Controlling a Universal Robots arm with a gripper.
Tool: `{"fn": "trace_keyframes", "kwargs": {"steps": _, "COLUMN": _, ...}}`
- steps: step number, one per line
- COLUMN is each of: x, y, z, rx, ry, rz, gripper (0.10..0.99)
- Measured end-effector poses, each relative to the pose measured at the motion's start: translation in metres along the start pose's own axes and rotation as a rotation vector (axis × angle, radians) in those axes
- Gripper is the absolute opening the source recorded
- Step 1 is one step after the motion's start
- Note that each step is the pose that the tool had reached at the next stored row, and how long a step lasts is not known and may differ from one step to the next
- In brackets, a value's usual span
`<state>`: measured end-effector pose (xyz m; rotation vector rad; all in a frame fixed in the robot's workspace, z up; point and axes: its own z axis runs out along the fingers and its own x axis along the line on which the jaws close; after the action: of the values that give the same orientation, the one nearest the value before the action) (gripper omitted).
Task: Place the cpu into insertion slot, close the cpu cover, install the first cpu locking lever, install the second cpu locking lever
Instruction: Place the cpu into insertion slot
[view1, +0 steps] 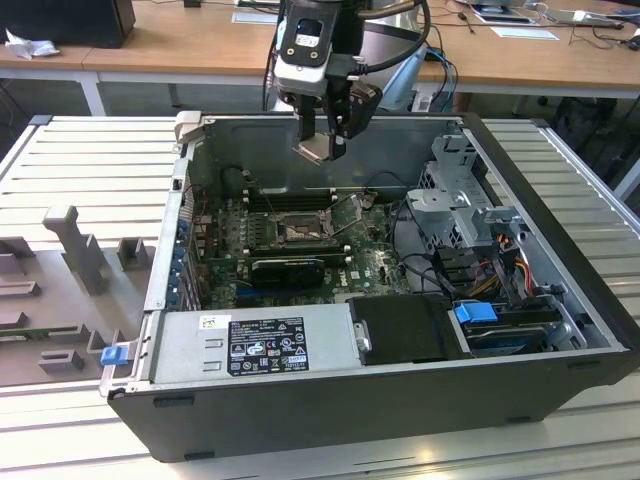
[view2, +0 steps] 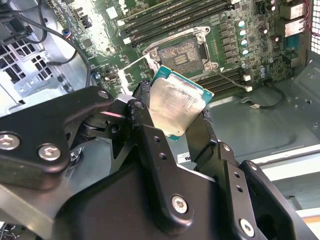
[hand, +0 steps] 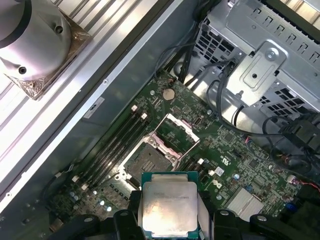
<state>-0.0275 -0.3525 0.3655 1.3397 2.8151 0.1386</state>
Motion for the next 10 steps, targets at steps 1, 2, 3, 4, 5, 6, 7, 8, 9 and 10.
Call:
{"fn": "trace_keyframes", "kwargs": {"steps": 1, "x": 0.0, "y": 0.0, "z": 0.0001, "rx": 0.0, "ry": -0.0003, "rz": 0.004, "gripper": 0.529}}
{"fn": "trace_keyframes", "kwargs": {"steps": 2, "x": 0.0, "y": 0.0, "z": 0.0001, "rx": 0.0, "ry": -0.0006, "rz": 0.007, "gripper": 0.529}}
{"fn": "trace_keyframes", "kwargs": {"steps": 3, "x": 0.0, "y": 0.0, "z": 0.0001, "rx": 0.0, "ry": -0.001, "rz": 0.011, "gripper": 0.529}}
{"fn": "trace_keyframes", "kwargs": {"steps": 4, "x": 0.0, "y": 0.0, "z": 0.0002, "rx": 0.0, "ry": -0.0012, "rz": 0.014, "gripper": 0.529}}
{"fn": "trace_keyframes", "kwargs": {"steps": 5, "x": 0.0, "y": 0.0, "z": 0.0003, "rx": 0.0, "ry": -0.0017, "rz": 0.019, "gripper": 0.529}}
{"fn": "trace_keyframes", "kwargs": {"steps": 6, "x": 0.0, "y": 0.0, "z": 0.0003, "rx": 0.0, "ry": -0.002, "rz": 0.023, "gripper": 0.529}}
{"fn": "trace_keyframes", "kwargs": {"steps": 7, "x": 0.0, "y": 0.0, "z": 0.0004, "rx": -0.001, "ry": -0.0027, "rz": 0.03, "gripper": 0.529}}
{"fn": "trace_keyframes", "kwargs": {"steps": 8, "x": 0.0, "y": -0.0001, "z": 0.0005, "rx": -0.001, "ry": -0.003, "rz": 0.033, "gripper": 0.529}}
{"fn": "trace_keyframes", "kwargs": {"steps": 9, "x": 0.0, "y": 0.0, "z": 0.0006, "rx": -0.001, "ry": -0.0033, "rz": 0.037, "gripper": 0.529}}
{"fn": "trace_keyframes", "kwargs": {"steps": 10, "x": 0.0, "y": -0.0001, "z": 0.0007, "rx": -0.001, "ry": -0.0039, "rz": 0.043, "gripper": 0.529}}
